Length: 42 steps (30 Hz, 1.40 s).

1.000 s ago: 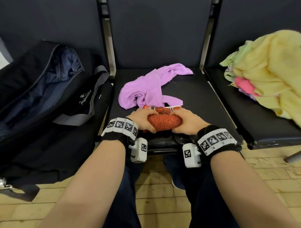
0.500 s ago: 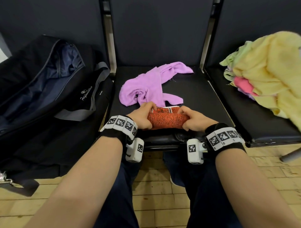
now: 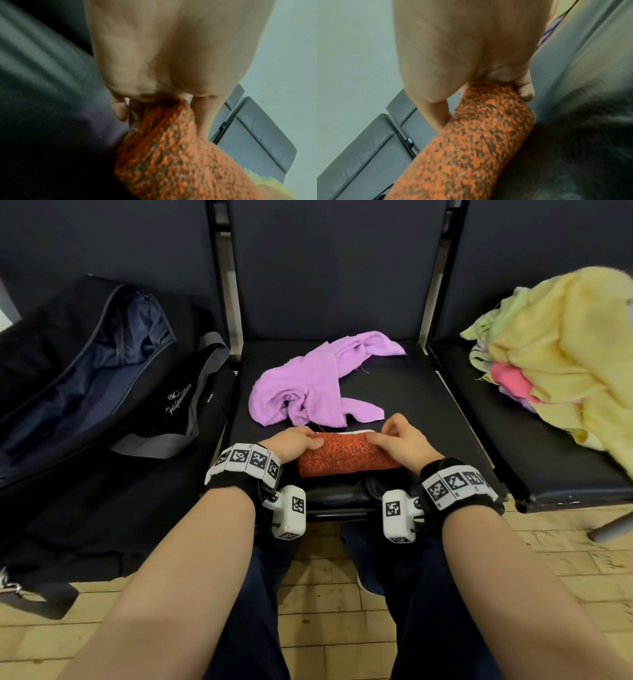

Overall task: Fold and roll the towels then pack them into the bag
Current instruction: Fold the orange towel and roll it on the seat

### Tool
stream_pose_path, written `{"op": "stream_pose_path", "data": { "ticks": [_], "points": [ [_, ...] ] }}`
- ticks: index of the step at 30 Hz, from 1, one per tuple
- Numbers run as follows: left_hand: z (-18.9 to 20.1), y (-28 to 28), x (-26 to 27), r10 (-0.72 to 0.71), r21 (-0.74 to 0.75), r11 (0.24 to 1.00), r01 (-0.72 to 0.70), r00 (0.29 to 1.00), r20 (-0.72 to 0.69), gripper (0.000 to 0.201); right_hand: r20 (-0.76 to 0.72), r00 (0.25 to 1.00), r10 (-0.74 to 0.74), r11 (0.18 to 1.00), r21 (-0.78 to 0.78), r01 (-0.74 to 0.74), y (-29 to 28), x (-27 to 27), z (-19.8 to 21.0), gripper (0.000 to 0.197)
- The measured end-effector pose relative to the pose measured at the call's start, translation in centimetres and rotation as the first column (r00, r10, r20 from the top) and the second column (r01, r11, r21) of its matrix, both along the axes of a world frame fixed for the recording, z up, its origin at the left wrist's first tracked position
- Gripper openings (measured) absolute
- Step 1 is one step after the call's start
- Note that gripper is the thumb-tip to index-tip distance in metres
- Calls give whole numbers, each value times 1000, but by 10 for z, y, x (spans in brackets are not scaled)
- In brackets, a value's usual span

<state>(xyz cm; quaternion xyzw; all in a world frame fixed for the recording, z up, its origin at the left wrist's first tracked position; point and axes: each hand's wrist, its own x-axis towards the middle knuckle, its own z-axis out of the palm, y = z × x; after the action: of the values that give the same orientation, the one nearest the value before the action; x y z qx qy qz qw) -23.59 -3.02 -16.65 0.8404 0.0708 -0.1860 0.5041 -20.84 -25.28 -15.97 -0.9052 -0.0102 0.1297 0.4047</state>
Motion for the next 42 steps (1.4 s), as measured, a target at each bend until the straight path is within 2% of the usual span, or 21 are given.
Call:
{"op": "stream_pose_path", "data": {
  "ticks": [3, 5, 7, 9, 10, 12, 14, 16, 19, 21, 23, 25, 28, 30, 33, 37, 39, 40, 42],
  "points": [
    [-1, 1, 5, -11, 89, 996, 11, 1000, 4, 10, 55, 998, -36, 993, -112, 42, 4, 2, -1, 41],
    [-6, 3, 6, -31, 179, 983, 27, 999, 17, 14, 110, 994, -20, 967, -250, 47, 8, 3, -2, 43],
    [-9, 5, 5, -36, 280, 960, -11, 986, 164, 21, 155, 988, -3, 934, -351, 58, 11, 5, -4, 41],
    [-8, 4, -1, -74, 250, 968, -26, 922, 381, 22, 227, 974, 0, 942, -326, 76, 14, 6, -6, 37],
    [-7, 4, -3, -103, 223, 975, 2, 892, 441, 20, 277, 961, 14, 951, -301, 73, 15, 7, -8, 34],
    [-4, 4, -7, -145, 207, 976, 66, 907, 396, 31, 343, 936, 77, 952, -305, 34, 19, 9, -10, 25],
    [-2, 8, -8, -207, 296, 947, 128, 945, 254, 53, 363, 924, 120, 944, -328, 7, 23, 7, -9, 16],
    [0, 12, -11, -278, 417, 887, 201, 951, 134, 63, 372, 920, 123, 951, -310, -2, 21, 4, -7, 20],
    [0, 8, -12, -312, 544, 818, 184, 938, 153, 65, 229, 965, 130, 971, -226, -77, 11, -1, -3, 24],
    [-3, 6, -8, -286, 561, 819, 120, 933, 219, 58, 81, 972, 219, 948, -252, -193, 5, -2, -2, 35],
    [-4, 5, -5, -258, 516, 849, 109, 940, 225, 53, 53, 951, 305, 923, -260, -282, 2, -2, -6, 53],
    [-3, 5, -2, -203, 405, 907, 111, 960, 193, 46, 104, 948, 299, 937, -219, -272, 1, -2, -6, 53],
    [0, 8, -1, -27, 99, 995, 12, 988, 153, 34, 118, 973, 200, 975, -122, -186, 1, -1, -6, 29],
    [-2, 9, 0, 22, 8, 1000, -24, 985, 169, 30, 114, 980, 161, 986, -68, -154, 5, 0, -5, 13],
    [-5, 6, 0, 7, 93, 995, -30, 971, 239, 23, 82, 988, 130, 992, -12, -129, 9, 1, -4, 9],
    [-5, 3, -1, -59, 182, 983, 11, 962, 265, 24, 13, 994, 106, 994, -39, -106, 7, 4, -3, 12],
    [-5, 3, -2, -78, 238, 971, 24, 972, 221, 34, -25, 997, 66, 993, -99, -69, 7, 4, -4, 19],
    [-4, 3, -4, -82, 313, 949, 29, 984, 158, 41, -20, 998, 52, 986, -156, -55, 6, 4, -5, 24],
    [1, 3, -9, -96, 465, 883, 66, 995, 41, 66, 11, 999, 51, 981, -190, -48, 4, 5, -8, 28]
  ]
}}
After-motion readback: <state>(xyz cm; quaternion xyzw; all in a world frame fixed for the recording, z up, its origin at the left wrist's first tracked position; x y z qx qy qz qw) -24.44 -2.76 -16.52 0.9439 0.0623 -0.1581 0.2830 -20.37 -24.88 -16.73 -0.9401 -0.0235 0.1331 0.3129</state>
